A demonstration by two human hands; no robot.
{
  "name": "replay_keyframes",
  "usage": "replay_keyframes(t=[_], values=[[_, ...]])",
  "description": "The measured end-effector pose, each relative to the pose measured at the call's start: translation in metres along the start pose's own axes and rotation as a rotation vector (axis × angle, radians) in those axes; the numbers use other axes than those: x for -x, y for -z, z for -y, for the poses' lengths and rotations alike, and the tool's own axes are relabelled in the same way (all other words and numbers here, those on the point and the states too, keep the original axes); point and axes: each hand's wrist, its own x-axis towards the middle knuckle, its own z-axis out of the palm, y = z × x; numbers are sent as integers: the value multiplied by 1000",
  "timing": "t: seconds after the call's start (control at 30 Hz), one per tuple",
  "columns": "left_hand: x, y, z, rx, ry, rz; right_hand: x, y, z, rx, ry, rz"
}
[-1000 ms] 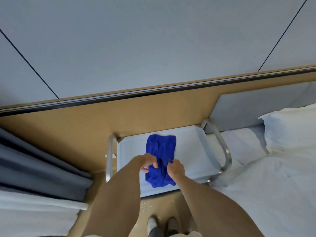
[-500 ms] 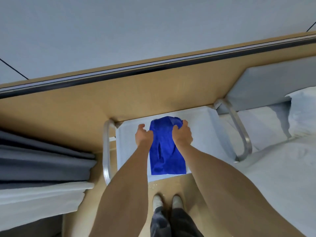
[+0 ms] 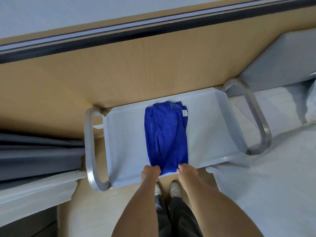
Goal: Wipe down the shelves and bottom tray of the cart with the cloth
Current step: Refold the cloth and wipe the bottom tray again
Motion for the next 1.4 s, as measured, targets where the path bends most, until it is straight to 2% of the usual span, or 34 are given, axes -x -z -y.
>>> replay_keyframes(t=[0.07,0.1,0.17,0.27,0.37,0.43,0.53,0.63,0.67,0.8,0.9,1.03,1.17,1.23,1.4], values=[[15,7,-4,-86,42,128,13,-7,7,24,-14,-54],[24,12,-8,-116,63,192,21,-11,13,-44,-66,-94],[42,28,-16,-86,80,238,44,-15,24,-127,-83,-96],[67,52,-33,167,44,242,62,-13,45,-140,-79,-73],[76,76,-70,448,-79,288,62,-17,86,-90,36,-73],[67,91,-103,620,-164,253,58,-27,130,-32,164,-57],[43,100,-144,734,-149,128,57,-40,181,-46,326,-59],[11,92,-145,453,-117,-133,31,-41,182,28,306,-176],[1,87,-141,358,-107,-172,18,-42,172,45,273,-190],[-34,63,-127,263,-83,-212,-17,-48,137,38,132,-174],[-45,59,-124,256,-110,-232,-28,-52,129,-109,85,-167],[-44,51,-116,277,-207,-206,-24,-54,127,-55,160,-136],[-28,48,-107,426,-181,-171,-7,-51,126,-157,175,-101],[-13,59,-110,533,-179,-132,8,-47,139,-151,241,-121],[31,95,-144,789,-389,-210,49,-48,192,-166,449,-65]])
